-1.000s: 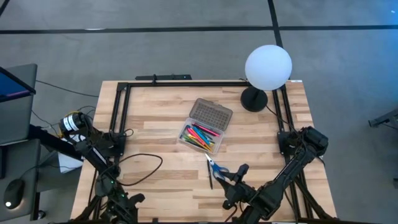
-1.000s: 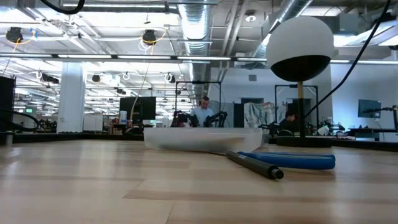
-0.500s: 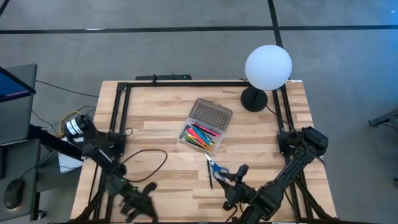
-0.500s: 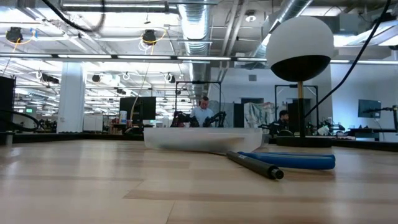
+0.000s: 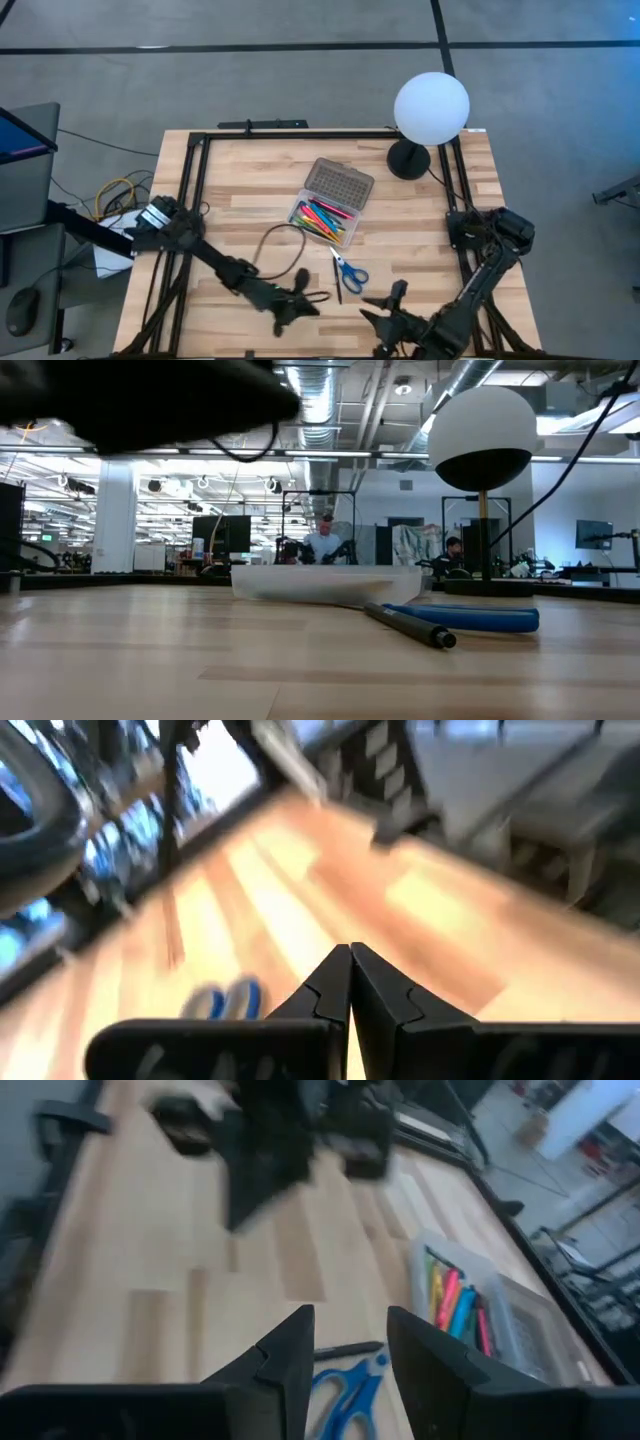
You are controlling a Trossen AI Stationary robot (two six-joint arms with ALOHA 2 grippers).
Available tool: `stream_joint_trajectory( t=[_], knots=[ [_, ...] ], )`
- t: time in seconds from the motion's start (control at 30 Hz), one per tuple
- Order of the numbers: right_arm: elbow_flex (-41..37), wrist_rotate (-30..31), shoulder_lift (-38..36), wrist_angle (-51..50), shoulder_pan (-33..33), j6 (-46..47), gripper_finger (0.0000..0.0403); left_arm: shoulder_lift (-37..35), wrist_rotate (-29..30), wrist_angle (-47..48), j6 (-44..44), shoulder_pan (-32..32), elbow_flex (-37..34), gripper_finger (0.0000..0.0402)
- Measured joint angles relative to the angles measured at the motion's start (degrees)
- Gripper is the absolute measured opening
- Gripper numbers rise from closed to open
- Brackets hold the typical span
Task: Pick & place school supplies into a supply box
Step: Put the black pen into the gray supply box
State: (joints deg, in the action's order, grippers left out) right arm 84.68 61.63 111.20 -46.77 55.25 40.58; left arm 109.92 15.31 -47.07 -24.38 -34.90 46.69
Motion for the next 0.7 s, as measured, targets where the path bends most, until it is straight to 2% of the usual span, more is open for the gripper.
stream_joint_trajectory(
  t=[0.17,0.33,0.5,0.7],
  knots=[
    [0.0,0.0,0.0,1.0,4.6,0.0,0.0121,3.9,-3.0,22.6,0.9,4.5,11.3,0.0000],
    [0.0,0.2,0.0,2.2,8.3,-0.5,0.0121,8.0,-5.0,36.9,0.8,7.5,21.3,0.0000],
    [0.0,0.3,0.0,2.4,10.0,-0.5,0.0121,9.5,-4.6,44.9,-2.2,9.4,27.3,0.0000],
    [0.0,0.1,0.0,2.5,10.4,-0.5,0.0121,9.4,-5.8,49.1,-4.5,11.2,28.7,0.0000]
  ],
)
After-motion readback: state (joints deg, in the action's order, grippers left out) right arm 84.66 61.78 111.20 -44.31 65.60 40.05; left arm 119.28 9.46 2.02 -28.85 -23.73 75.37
